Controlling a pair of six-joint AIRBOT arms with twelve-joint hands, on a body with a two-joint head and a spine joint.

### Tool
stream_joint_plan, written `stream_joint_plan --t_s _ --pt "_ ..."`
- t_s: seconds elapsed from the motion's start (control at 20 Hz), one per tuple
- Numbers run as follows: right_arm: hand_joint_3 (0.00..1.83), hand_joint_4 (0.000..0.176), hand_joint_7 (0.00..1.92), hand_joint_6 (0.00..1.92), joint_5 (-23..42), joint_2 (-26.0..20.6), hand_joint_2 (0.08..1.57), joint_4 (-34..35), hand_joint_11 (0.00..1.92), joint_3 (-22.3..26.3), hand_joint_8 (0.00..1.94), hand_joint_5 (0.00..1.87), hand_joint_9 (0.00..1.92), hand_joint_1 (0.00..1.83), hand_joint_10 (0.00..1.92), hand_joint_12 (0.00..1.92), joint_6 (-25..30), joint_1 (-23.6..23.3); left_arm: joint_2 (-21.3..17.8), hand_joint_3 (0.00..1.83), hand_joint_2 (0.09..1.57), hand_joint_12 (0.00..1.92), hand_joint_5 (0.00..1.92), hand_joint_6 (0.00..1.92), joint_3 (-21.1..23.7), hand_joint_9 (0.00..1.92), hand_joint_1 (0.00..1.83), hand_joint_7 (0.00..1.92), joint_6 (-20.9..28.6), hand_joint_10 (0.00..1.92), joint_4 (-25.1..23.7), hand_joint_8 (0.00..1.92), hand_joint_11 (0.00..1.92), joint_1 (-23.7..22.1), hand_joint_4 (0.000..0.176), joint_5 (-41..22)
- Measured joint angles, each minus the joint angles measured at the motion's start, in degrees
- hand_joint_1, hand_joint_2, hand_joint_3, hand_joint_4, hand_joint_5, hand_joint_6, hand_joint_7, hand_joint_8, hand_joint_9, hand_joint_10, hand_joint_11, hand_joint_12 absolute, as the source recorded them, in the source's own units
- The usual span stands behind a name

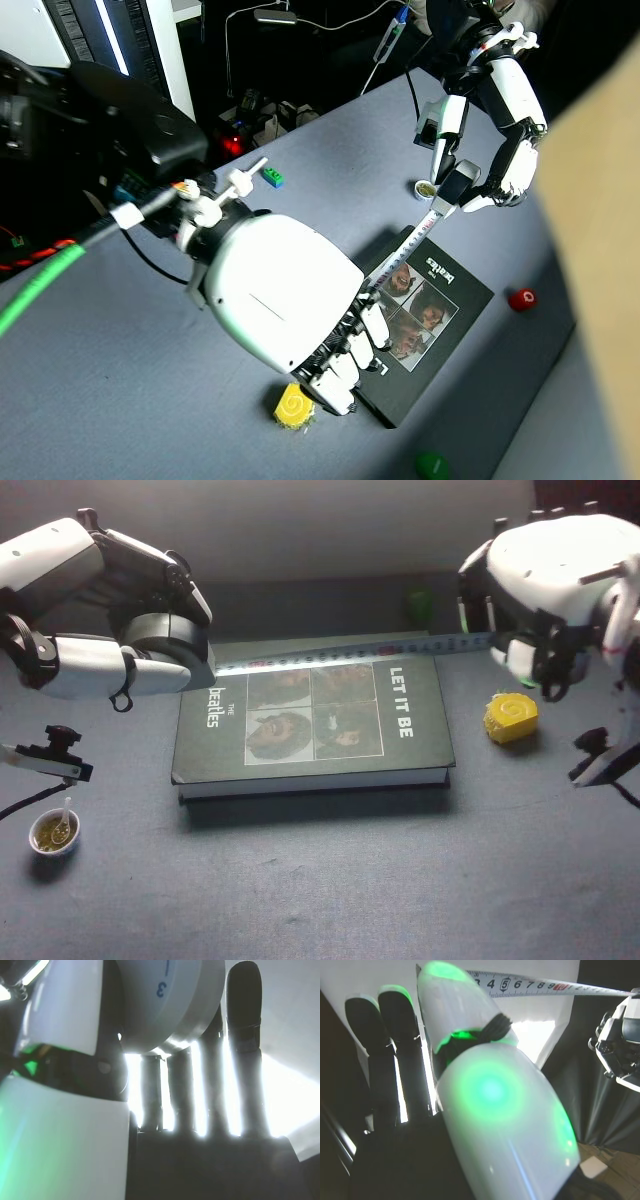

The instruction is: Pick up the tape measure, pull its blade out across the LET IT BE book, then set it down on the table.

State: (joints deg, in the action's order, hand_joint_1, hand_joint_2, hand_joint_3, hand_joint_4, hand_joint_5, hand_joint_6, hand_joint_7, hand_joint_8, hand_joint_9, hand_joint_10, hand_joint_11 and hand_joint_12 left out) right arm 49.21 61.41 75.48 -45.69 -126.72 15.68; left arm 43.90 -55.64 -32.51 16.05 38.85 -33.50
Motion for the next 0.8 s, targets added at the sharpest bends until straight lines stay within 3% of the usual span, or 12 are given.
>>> stream_joint_plan --t_s 0.8 --pt "0.00 0.000 0.85 1.24 -1.5 -7.5 1.19 -5.2 0.60 2.4 1.15 0.74 0.79 1.35 1.48 1.54 3.2 3.6 0.0 0.00 1.10 1.06 1.02 0.73 0.0 0.90 1.38 1.04 0.0 1.24 -0.4 0.94 0.82 0.0 0.000 -0.3"
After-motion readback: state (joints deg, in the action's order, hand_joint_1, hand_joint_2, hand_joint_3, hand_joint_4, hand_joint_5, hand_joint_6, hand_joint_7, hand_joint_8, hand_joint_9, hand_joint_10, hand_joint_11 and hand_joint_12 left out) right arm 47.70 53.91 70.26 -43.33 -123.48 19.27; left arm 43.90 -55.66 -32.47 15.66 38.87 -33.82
